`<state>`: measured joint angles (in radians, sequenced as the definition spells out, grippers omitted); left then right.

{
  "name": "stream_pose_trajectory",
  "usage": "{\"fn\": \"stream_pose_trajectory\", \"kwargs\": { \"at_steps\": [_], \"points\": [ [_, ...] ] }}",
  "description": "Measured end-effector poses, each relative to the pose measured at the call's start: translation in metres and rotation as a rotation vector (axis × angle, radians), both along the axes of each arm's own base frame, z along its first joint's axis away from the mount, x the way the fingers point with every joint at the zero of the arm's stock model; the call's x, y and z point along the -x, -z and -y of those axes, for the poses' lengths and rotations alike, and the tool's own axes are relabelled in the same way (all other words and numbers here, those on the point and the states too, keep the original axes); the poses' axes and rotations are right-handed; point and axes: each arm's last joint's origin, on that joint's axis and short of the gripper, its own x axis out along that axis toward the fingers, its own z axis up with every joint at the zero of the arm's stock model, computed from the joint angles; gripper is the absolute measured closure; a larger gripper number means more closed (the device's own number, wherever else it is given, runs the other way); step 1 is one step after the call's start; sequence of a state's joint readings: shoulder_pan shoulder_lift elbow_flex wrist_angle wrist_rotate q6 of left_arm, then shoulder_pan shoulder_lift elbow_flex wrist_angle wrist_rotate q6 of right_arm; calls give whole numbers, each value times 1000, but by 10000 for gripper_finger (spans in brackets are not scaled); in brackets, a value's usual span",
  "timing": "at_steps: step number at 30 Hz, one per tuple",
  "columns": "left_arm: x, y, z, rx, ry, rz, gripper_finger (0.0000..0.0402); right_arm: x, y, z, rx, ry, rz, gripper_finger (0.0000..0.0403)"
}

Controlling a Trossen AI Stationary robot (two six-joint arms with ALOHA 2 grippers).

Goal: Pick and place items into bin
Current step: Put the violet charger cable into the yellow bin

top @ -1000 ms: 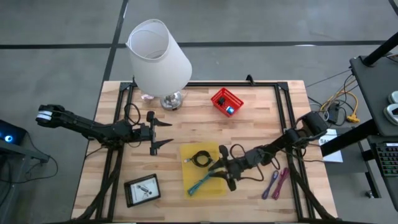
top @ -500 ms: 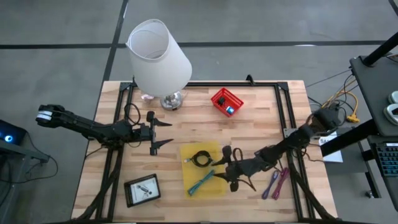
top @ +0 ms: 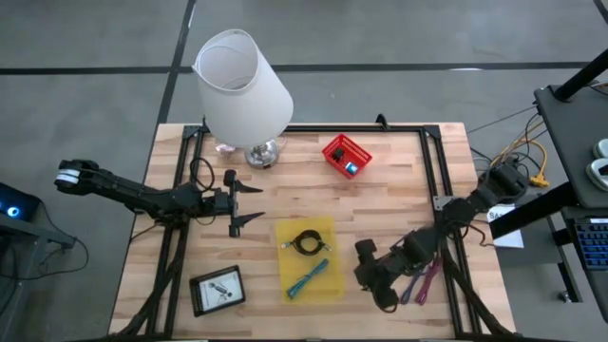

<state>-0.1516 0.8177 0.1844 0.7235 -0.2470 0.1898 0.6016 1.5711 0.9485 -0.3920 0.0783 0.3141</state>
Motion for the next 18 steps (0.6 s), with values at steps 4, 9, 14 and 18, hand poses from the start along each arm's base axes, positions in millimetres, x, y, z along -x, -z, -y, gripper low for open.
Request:
{"fn": "stream_pose_trajectory", "kwargs": {
  "at_steps": [4, 9, 14, 18],
  "points": [
    [0, 0, 0, 0, 0, 0, 123, 11, 3, -8, -8, 13, -62, 183],
    [0, 0, 0, 0, 0, 0, 123, 30, 10, -17, -58, 81, -223, 184],
    [0, 0, 0, 1, 0, 0, 123, 49, 12, -30, -131, 167, -365, 184],
    [0, 0, 0, 1, 0, 0, 123, 64, 12, -43, -152, 206, -413, 184]
  ]
}}
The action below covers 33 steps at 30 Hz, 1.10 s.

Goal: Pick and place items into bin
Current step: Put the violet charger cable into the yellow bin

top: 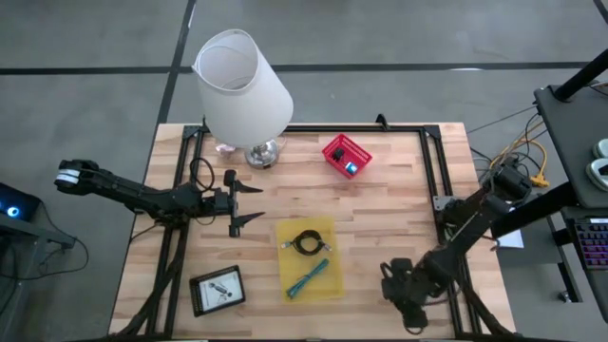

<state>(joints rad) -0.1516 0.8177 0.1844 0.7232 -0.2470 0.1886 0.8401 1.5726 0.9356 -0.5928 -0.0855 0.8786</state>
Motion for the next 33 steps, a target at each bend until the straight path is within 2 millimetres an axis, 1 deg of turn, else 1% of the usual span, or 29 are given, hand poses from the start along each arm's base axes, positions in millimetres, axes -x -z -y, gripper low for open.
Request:
{"fn": "stream_pose_trajectory", "kwargs": {
  "at_steps": [6, 12, 15, 22, 26, 33],
  "points": [
    [0, 0, 0, 0, 0, 0, 123, 20, 2, -14, 16, -2, -11, 184],
    [0, 0, 0, -1, 0, 0, 123, 28, 4, -16, 77, -8, 19, 184],
    [0, 0, 0, -1, 0, 0, 123, 30, 8, -16, 120, -7, 35, 188],
    [0, 0, 0, -1, 0, 0, 123, 32, 28, -22, 187, -31, -10, 202],
    [0, 0, 0, -1, 0, 0, 123, 33, 36, -24, 208, -39, -28, 207],
    [0, 0, 0, -1, -1, 0, 123, 33, 43, -25, 240, -141, -36, 225]
  ]
}}
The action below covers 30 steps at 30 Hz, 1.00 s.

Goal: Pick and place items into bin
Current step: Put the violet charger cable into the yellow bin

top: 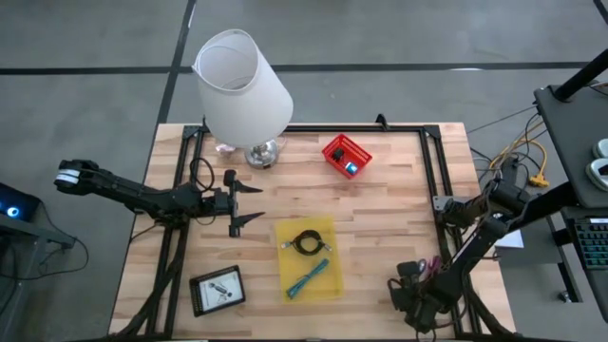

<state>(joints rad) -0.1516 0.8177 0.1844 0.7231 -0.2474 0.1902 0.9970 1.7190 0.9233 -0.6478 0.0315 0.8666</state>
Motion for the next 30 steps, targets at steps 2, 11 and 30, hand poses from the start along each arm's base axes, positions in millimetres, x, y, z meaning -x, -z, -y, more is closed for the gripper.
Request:
{"fn": "stream_pose_trajectory", "kwargs": {
  "at_steps": [2, 11, 30],
  "points": [
    [0, 0, 0, 0, 0, 0, 123, 0, 0, 0, 3, -10, 0, 236],
    [0, 0, 0, 0, 0, 0, 123, 0, 0, 0, 1, -15, -1, 319],
    [0, 0, 0, -1, 0, 0, 123, -4, 1, 4, 132, -198, 138, 388]
  ]
}}
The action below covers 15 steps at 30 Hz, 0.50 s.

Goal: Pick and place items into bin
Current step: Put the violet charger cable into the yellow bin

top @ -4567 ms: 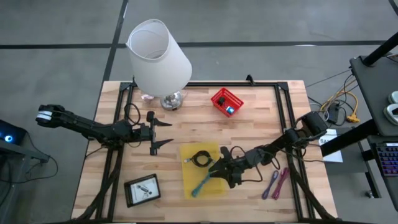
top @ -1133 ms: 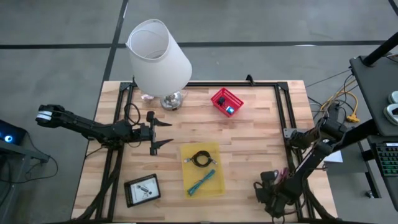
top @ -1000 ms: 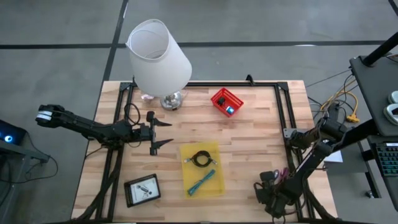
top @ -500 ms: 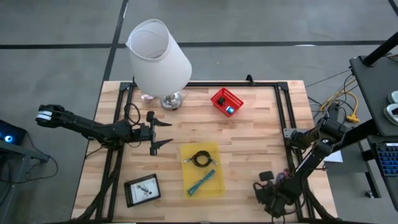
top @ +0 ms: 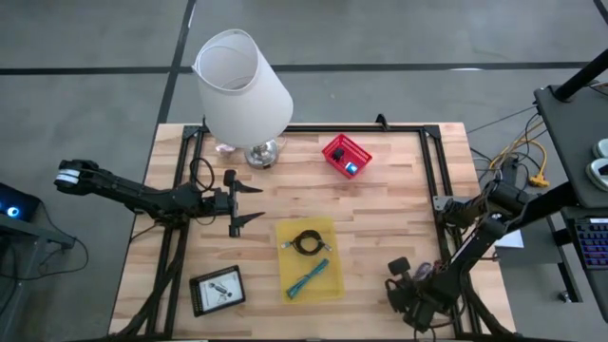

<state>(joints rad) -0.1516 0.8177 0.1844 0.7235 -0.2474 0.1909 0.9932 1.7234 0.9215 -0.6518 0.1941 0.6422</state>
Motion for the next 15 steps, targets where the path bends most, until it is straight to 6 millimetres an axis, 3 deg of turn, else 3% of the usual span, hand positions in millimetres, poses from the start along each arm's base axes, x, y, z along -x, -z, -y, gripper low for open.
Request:
{"fn": "stream_pose_trajectory", "kwargs": {
  "at_steps": [8, 15],
  "points": [
    [0, 0, 0, 0, 0, 0, 123, -5, -1, 4, 130, 1, 180, 389],
    [0, 0, 0, 0, 0, 0, 123, -12, -6, 7, 211, 200, 483, 390]
  ]
}}
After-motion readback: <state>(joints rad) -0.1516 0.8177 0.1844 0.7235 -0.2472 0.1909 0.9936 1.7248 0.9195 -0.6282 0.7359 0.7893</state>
